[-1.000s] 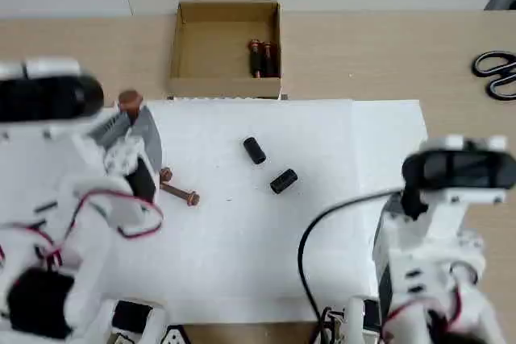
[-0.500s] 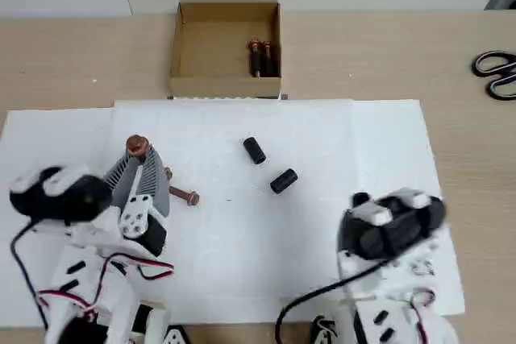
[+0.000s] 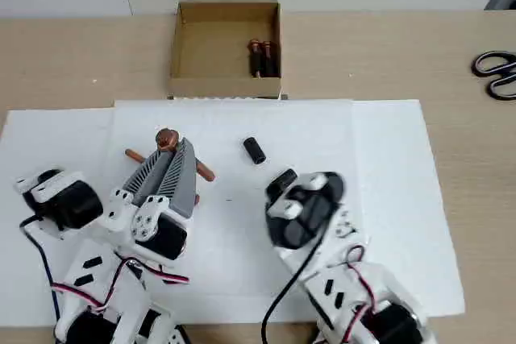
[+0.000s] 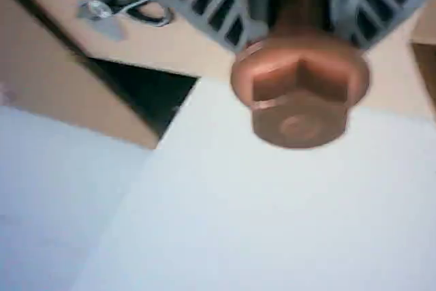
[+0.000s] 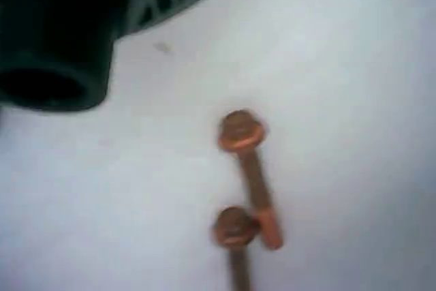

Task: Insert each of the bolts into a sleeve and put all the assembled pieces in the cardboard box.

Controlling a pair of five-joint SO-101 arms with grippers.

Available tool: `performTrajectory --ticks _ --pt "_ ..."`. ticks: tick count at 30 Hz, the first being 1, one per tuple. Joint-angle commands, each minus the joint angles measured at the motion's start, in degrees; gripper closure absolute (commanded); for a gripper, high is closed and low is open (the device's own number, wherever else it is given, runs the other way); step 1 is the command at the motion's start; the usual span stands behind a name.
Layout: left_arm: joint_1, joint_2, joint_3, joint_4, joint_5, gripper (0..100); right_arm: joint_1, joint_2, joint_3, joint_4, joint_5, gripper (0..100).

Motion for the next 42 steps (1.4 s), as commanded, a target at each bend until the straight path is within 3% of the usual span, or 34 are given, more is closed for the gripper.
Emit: performTrajectory --ticks 1,7,23,32,37,42 --pt "2.4 -0.6 -0.1 -2.0 0.8 99 -3.9 -0.4 1.2 -3.6 0.4 99.5" --pt "7.3 -0.5 1.2 -2.0 5.8 99 -5.9 -0.4 1.6 -3.8 0.5 99.5" --pt "9.7 -0.5 6.5 -2.5 6.0 99 -5.9 -0.3 -0.4 -3.9 0.6 99.5" --pt "10.4 -0.5 10.8 -8.8 6.0 99 -5.9 -0.3 -0.4 -3.9 0.7 99.5" --pt "14.4 -0.5 10.7 -7.8 5.9 99 -5.9 -0.3 -0.4 -3.9 0.7 99.5" --pt "14.2 -0.6 10.4 -7.5 3.3 99 -5.8 -0.3 -0.4 -3.9 0.7 99.5"
